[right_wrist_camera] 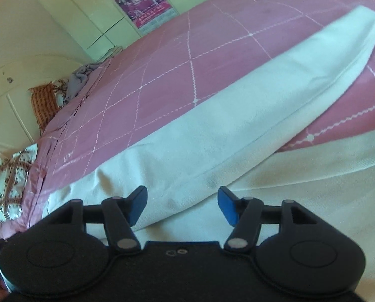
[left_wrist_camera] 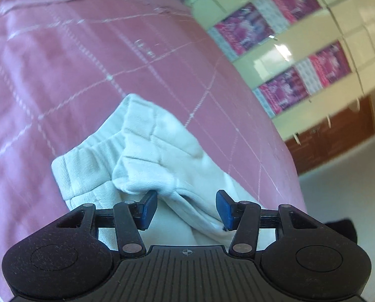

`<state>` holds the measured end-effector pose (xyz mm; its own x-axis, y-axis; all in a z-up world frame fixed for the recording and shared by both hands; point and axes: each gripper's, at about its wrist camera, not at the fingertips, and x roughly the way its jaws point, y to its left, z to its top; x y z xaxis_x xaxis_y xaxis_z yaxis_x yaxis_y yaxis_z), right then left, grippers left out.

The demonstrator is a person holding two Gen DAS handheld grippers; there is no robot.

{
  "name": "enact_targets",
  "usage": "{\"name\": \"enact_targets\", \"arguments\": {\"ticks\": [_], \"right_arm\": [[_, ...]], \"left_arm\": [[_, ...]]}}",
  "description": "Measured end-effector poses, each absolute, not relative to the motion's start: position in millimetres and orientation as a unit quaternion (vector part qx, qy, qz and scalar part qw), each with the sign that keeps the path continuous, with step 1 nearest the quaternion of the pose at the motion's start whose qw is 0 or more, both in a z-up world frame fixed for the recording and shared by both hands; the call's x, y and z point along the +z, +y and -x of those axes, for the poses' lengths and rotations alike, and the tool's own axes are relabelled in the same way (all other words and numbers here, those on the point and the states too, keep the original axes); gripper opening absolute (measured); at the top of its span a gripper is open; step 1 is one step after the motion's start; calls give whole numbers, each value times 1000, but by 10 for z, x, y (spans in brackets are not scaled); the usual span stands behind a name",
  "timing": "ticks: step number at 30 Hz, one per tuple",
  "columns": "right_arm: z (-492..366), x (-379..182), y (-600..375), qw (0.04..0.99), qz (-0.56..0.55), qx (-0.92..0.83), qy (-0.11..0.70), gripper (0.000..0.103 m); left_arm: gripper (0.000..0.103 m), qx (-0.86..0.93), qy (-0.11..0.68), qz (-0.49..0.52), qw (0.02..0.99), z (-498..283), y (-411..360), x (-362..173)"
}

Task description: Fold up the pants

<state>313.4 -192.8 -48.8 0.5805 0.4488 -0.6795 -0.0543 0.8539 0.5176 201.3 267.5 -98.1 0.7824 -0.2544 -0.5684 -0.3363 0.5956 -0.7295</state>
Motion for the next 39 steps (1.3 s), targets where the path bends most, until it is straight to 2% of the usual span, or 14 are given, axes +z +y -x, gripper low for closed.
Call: {"name": "enact_targets", "arguments": {"ticks": [8,9,10,11,13,14,20,25,28,30,31,33,35,39], "right_arm": [[-3498,-773,-2055,818,-308,110,473,60],[-3516,-785,-2045,818,-306,108,474,60],[-3535,-800,-2036,818,-306,107,476,59],[-3556,-810,-2025,818,-303,104,477,52],[-3583,-820,-2030,822,-300,99,474,12],[-3588,-827,-2042,822,-300,105,472,4],[-3163,-410,-2103,863,-267,158,398,5],[-2503,-210,-2118,876,-254,190,364,7],[-2336,-496,-2085,865,-242,176,402,16],[-2369,-742,-2124,839,-265,157,448,17],[-2333,-723,-2186,840,-283,156,436,21],[-2254,-584,-2269,856,-281,138,412,44],[-2177,-452,-2419,868,-286,123,386,52],[-2238,-311,-2778,882,-292,74,363,50]], "left_arm": [[51,45,344,462,816,-2222,2685,-1216],[48,46,340,462,818,-2260,2703,-1247],[38,44,339,461,819,-2294,2709,-1264],[25,38,338,460,820,-2330,2717,-1282],[23,31,337,449,827,-2391,2735,-1287],[21,25,336,441,832,-2422,2741,-1259],[21,-68,276,409,867,-2426,2963,-830],[21,-92,324,356,872,-2339,3131,-825],[21,-57,397,331,854,-2307,3112,-1192],[21,-52,383,359,850,-2200,3117,-1274],[21,-49,376,370,848,-2168,3118,-1273],[21,-44,371,373,849,-2154,3114,-1244],[24,-39,371,365,853,-2164,3084,-1198],[29,-33,366,366,855,-2222,3062,-1166]]}}
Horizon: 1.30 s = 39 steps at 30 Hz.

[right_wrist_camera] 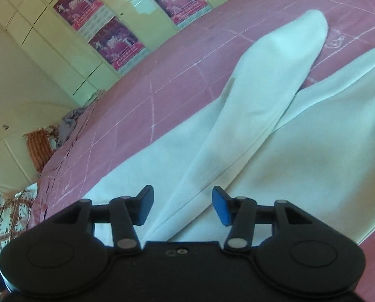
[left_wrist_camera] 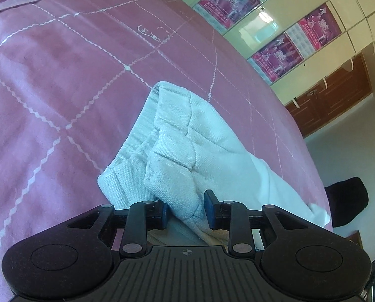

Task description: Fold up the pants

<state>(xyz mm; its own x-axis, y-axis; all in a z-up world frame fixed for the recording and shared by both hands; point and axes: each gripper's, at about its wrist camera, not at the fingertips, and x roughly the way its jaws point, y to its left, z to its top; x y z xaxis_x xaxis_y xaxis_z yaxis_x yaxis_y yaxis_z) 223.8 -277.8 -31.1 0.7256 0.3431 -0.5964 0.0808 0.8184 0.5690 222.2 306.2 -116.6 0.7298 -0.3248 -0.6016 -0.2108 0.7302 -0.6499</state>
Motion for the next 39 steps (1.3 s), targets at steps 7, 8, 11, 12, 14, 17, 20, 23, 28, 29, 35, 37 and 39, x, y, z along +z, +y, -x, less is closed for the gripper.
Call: {"name": "enact_targets", "arguments": {"ticks": [7,8,11,12,14,17,20,23,28,29,35,37,39], "right_arm": [[-2540,-401,-3242,863,-351,-8,363,49],[-2555,-492,-3344,853,-371,-8,368,50],[-2676,-713,-3470,831,-408,-3,378,49],[-2718,-788,-3501,823,-422,4,379,49],[-2769,-932,-3565,804,-471,39,361,49],[-2835,-1034,-3658,785,-516,67,336,9],[-2764,-775,-3653,824,-478,70,296,6],[-2479,-318,-3578,864,-427,84,254,4],[-1964,-214,-3439,902,-326,58,278,4],[-1982,-343,-3415,900,-309,44,304,4],[-1956,-651,-3433,875,-337,22,346,5],[-1948,-579,-3433,876,-341,28,341,5],[-1880,-463,-3419,883,-336,42,325,5]], "left_arm": [[29,-31,360,376,853,-2124,3073,-1329],[29,-31,360,379,852,-2119,3078,-1343],[30,-32,360,388,848,-2103,3091,-1395],[29,-33,359,392,846,-2107,3094,-1409],[29,-33,359,401,842,-2120,3101,-1432],[29,-27,355,405,842,-2121,3103,-1429],[19,-31,336,387,858,-2089,3084,-1328],[18,-43,293,391,872,-2008,3177,-1141],[18,-33,369,364,855,-2071,3256,-1318],[18,-35,371,360,855,-2066,3245,-1343],[18,-23,356,334,872,-2050,3154,-1209],[18,-25,340,334,879,-2022,3180,-1083],[18,-23,344,313,885,-2007,3175,-1020]]}}
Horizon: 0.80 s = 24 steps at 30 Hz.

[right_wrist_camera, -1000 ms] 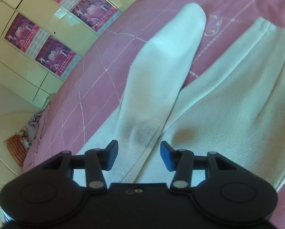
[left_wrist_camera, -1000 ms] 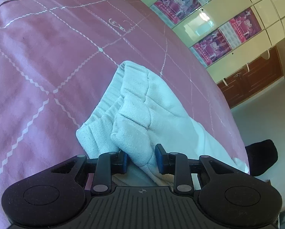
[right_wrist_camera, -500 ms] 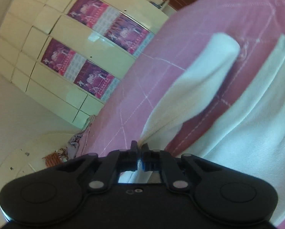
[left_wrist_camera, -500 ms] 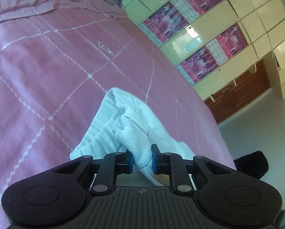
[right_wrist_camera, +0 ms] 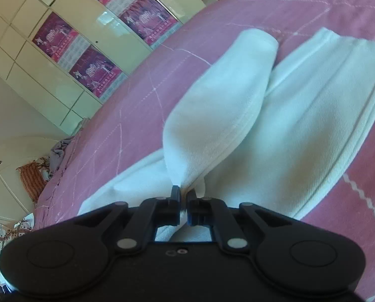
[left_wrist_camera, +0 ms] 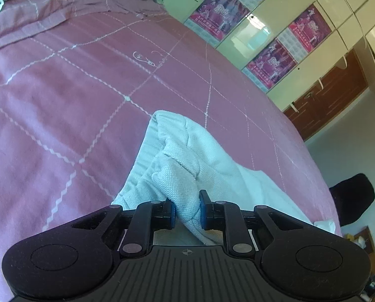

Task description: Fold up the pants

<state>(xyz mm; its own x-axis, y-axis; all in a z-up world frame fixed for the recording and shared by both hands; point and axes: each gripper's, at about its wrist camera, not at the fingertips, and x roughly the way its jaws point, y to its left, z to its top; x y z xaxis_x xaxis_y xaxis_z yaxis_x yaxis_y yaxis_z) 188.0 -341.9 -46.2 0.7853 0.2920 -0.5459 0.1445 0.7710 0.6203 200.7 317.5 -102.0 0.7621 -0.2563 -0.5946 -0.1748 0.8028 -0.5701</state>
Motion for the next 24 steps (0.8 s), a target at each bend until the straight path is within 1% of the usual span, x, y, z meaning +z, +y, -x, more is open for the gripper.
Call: {"name": "enact_targets", "arguments": {"ticks": [2,3,5,6,7,8,9,10,11,14,15,16,19,20,22,23,24], "right_arm": [[-1795,-441,-3422,885,-335,44,322,5],[-1796,-490,-3426,882,-334,40,330,5],[-1877,-705,-3441,865,-334,28,372,6],[-1870,-755,-3472,860,-349,34,372,10],[-1826,-730,-3528,859,-367,39,356,15],[-1771,-675,-3590,862,-380,38,332,29],[-1709,-614,-3667,868,-391,31,306,49],[-1686,-591,-3770,867,-402,25,292,57],[-1702,-596,-3886,862,-417,20,288,61],[-1823,-715,-4252,836,-468,15,287,57],[-1895,-781,-4342,824,-483,23,295,51],[-1964,-831,-4404,813,-496,27,304,47],[-2206,-918,-4432,799,-507,64,318,45],[-2249,-914,-4433,800,-505,67,317,40],[-2304,-898,-4461,797,-512,62,315,23],[-2312,-857,-4468,802,-508,52,310,5],[-2312,-800,-4472,810,-499,47,306,4]], "left_arm": [[18,-10,377,302,876,-2037,3183,-1160],[18,-11,380,302,874,-2042,3190,-1229],[19,-5,373,313,873,-2025,3192,-1247],[19,-3,372,307,876,-2019,3164,-1222],[19,-2,374,294,880,-2013,3129,-1203],[19,-2,375,283,882,-2013,3107,-1197],[19,-2,376,284,882,-2019,3108,-1200],[19,-1,377,291,880,-2023,3124,-1207],[19,0,377,298,877,-2030,3135,-1214],[19,2,378,300,876,-2034,3124,-1217],[19,2,378,302,875,-2033,3125,-1220],[20,3,377,306,874,-2025,3129,-1228],[20,5,373,326,869,-2012,3155,-1263],[20,5,371,333,867,-2005,3167,-1272],[20,6,372,340,864,-1999,3174,-1279],[20,7,373,339,864,-2002,3168,-1273],[20,9,375,336,864,-2005,3157,-1263]]}}
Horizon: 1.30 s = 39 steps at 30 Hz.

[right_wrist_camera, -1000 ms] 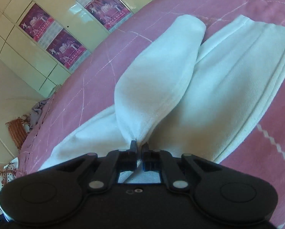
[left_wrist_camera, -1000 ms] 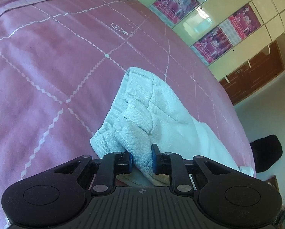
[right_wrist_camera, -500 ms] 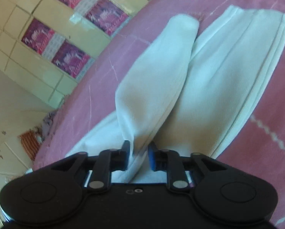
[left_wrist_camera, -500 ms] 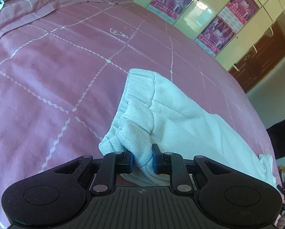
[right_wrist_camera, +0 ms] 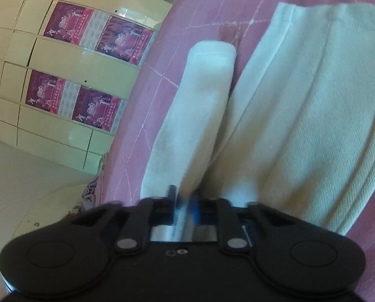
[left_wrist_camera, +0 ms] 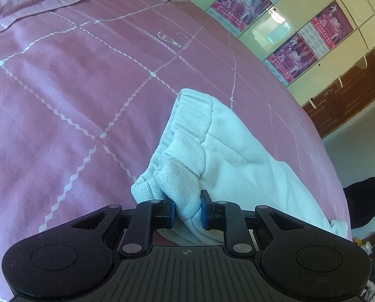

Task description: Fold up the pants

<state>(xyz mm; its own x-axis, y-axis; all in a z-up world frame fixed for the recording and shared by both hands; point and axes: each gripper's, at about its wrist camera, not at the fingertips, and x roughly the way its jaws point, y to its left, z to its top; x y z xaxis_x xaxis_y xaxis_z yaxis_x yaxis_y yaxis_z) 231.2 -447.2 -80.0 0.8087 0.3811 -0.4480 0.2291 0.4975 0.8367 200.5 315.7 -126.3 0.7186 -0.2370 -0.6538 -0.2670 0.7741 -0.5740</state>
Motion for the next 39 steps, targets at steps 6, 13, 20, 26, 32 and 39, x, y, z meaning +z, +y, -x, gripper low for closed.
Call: {"name": "enact_targets", "arguments": {"ticks": [6,13,20,26,32,39], "right_arm": [[-1816,-71,-4350,893,-389,55,221,4],[-1600,-790,-4654,844,-448,-21,294,15],[-1857,-1000,-5205,808,-530,-34,254,25],[-2047,-844,-5130,825,-484,-8,294,7],[-1863,207,-4488,933,-220,-149,242,29],[-1571,-140,-4832,894,-373,-69,239,47]], "left_arm": [[20,13,382,316,868,-2045,3111,-1216],[20,12,388,313,867,-2064,3122,-1198],[19,13,378,329,865,-2033,3138,-1243],[20,14,380,331,864,-2038,3139,-1248],[20,17,378,332,864,-2041,3127,-1253],[19,16,373,337,864,-2015,3137,-1269]]}}
